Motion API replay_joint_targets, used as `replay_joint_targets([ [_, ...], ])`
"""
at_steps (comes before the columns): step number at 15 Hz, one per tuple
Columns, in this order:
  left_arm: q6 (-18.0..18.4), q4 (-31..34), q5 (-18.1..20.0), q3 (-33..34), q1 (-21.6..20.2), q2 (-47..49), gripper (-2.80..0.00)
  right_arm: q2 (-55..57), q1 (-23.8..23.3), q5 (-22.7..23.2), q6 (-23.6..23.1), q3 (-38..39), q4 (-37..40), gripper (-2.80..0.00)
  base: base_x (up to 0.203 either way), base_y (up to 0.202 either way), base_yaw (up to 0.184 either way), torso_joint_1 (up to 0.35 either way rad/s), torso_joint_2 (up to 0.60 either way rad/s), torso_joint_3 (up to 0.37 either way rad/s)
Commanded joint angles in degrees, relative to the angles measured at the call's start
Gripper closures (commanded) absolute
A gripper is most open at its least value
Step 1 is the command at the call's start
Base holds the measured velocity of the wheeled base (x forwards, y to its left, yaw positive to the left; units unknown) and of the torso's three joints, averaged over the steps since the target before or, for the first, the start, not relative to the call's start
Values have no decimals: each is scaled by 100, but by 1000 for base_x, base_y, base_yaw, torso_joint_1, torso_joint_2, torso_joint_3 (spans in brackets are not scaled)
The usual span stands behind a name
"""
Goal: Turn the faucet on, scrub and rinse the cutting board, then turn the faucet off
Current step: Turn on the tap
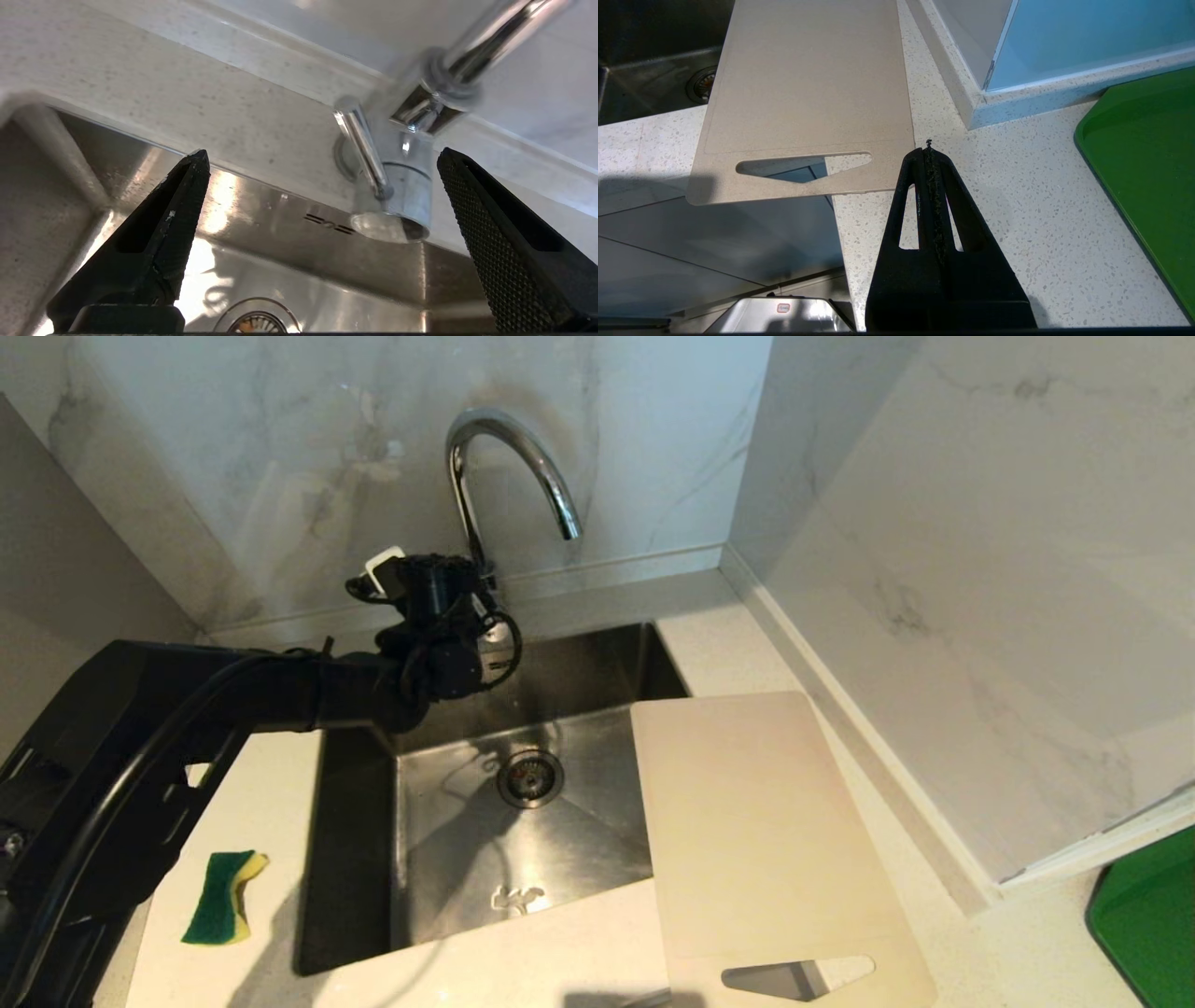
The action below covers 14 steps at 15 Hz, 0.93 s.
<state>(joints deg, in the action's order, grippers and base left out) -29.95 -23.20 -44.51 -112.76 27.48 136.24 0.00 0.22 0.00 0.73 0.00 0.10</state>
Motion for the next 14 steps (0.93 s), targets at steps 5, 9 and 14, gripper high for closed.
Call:
replay_joint_targets([
  [5, -20, -65, 4, 0, -192, 140, -280, 0, 3, 0, -3, 7, -1, 0, 0, 0, 0, 0, 0, 0],
  [9, -11, -88, 83, -1, -234, 140, -280, 0, -4, 0, -3, 1, -1, 0, 0, 0, 0, 0, 0, 0],
  [14, 41, -210, 136, -6, -308, 157, -280, 0, 1, 0, -3, 5, -1, 0, 0, 0, 0, 0, 0, 0],
])
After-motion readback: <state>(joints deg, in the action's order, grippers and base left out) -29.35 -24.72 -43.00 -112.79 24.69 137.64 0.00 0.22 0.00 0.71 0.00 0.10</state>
